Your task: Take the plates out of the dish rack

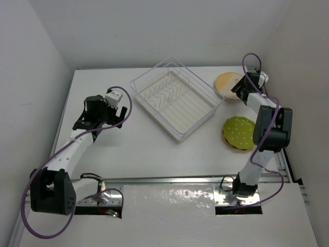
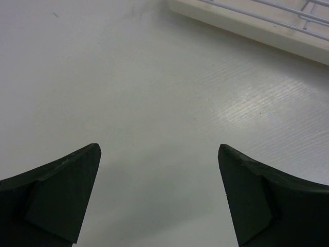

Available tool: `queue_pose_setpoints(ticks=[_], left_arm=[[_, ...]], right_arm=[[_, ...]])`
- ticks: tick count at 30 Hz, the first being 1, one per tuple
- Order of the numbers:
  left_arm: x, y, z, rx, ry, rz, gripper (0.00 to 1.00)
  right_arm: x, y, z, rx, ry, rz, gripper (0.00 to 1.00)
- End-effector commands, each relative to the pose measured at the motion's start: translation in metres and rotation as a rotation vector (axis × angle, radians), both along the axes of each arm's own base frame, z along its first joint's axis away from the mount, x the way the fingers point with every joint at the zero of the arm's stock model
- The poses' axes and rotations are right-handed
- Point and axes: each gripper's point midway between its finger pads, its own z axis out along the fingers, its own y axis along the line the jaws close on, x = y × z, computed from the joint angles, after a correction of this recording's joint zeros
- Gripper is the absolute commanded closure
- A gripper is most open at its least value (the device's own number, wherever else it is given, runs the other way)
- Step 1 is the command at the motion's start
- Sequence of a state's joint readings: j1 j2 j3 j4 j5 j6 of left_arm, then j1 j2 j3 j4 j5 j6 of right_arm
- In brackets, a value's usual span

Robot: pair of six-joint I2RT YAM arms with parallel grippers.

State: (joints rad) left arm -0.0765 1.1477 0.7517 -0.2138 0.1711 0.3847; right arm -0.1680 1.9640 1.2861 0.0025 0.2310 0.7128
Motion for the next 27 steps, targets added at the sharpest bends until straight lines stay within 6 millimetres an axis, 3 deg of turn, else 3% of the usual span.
queue_pose_setpoints(ticks=[1, 4, 5, 6, 7, 8, 9, 11, 13, 15, 16, 20, 27], left_arm=[[0.008, 0.011, 0.038, -0.013, -0.103, 0.082, 0.04], [-0.002, 0.024, 0.057, 0.005, -0.176, 0.146, 0.03], [-0.006, 0.026, 0.073, 0.013, -0.248, 0.148, 0.00], [-0.007, 0.027, 0.063, 0.016, -0.236, 0.149, 0.00], [-0.013, 0.026, 0.058, 0.022, -0.252, 0.136, 0.00], [-0.017, 0.023, 0.054, 0.016, -0.249, 0.112, 0.00], [-0.019, 0.020, 0.052, 0.005, -0.243, 0.101, 0.00], [-0.024, 0.013, 0.043, -0.026, -0.197, 0.076, 0.00], [-0.022, 0.012, 0.038, -0.066, -0.168, 0.113, 0.00], [-0.017, 0.024, 0.037, -0.079, -0.162, 0.215, 0.00], [-0.015, 0.022, 0.037, -0.101, -0.160, 0.226, 0.00], [-0.005, 0.046, 0.051, -0.130, -0.221, 0.419, 0.00], [-0.005, 0.037, 0.054, -0.191, -0.200, 0.409, 0.00]], right_arm=[[-0.004, -0.003, 0.108, -0.214, -0.209, 0.133, 0.34], [-0.040, -0.004, 0.143, -0.353, -0.244, 0.189, 0.29], [-0.061, -0.005, 0.153, -0.406, -0.260, 0.192, 0.27], [-0.067, -0.007, 0.138, -0.407, -0.234, 0.181, 0.27], [-0.084, -0.009, 0.163, -0.457, -0.285, 0.164, 0.25], [-0.103, -0.012, 0.146, -0.474, -0.256, 0.143, 0.23], [-0.117, -0.013, 0.174, -0.512, -0.344, 0.110, 0.22], [-0.140, -0.018, 0.166, -0.555, -0.340, 0.075, 0.20], [-0.160, -0.022, 0.185, -0.606, -0.377, 0.038, 0.18], [-0.181, -0.030, 0.195, -0.650, -0.381, -0.024, 0.16], [-0.187, -0.032, 0.202, -0.669, -0.389, -0.043, 0.16], [-0.215, -0.043, 0.207, -0.739, -0.358, -0.107, 0.13], [-0.252, -0.049, 0.206, -0.810, -0.336, -0.168, 0.10]])
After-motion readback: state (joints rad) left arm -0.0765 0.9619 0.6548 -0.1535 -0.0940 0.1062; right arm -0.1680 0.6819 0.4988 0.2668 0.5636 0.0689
